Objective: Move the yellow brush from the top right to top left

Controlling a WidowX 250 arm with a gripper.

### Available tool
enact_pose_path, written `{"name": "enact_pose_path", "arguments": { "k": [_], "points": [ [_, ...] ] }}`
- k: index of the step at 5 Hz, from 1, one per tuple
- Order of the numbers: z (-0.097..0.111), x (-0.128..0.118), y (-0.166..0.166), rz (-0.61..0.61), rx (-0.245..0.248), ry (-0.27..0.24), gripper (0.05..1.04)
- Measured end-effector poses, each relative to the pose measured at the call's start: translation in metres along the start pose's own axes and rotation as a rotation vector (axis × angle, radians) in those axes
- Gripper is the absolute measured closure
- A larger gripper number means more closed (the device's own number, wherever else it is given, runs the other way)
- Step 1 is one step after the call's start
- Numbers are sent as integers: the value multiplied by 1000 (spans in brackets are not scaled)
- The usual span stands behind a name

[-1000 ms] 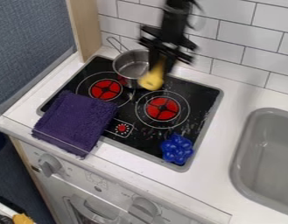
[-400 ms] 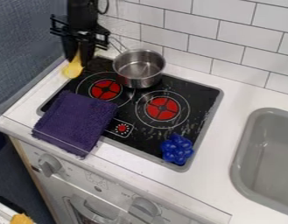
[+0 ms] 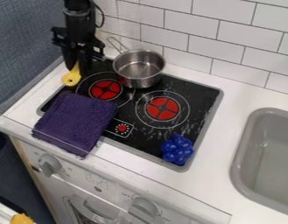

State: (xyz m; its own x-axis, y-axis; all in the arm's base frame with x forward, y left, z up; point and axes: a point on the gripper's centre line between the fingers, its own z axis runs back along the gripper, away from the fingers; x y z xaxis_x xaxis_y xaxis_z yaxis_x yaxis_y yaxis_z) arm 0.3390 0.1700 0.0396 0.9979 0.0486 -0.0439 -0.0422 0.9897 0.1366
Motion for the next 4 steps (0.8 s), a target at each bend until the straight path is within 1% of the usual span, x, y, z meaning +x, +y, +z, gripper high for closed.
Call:
{"name": "enact_pose_path", "arguments": {
  "k": [1, 2, 3, 4],
  "points": [
    [-22, 10, 1, -14, -9, 50, 753],
    [-24, 18, 0, -35, -16, 52, 716],
    [-24, 19, -4, -57, -24, 48, 420],
    [-24, 15, -9, -70, -37, 40, 142]
  ]
}}
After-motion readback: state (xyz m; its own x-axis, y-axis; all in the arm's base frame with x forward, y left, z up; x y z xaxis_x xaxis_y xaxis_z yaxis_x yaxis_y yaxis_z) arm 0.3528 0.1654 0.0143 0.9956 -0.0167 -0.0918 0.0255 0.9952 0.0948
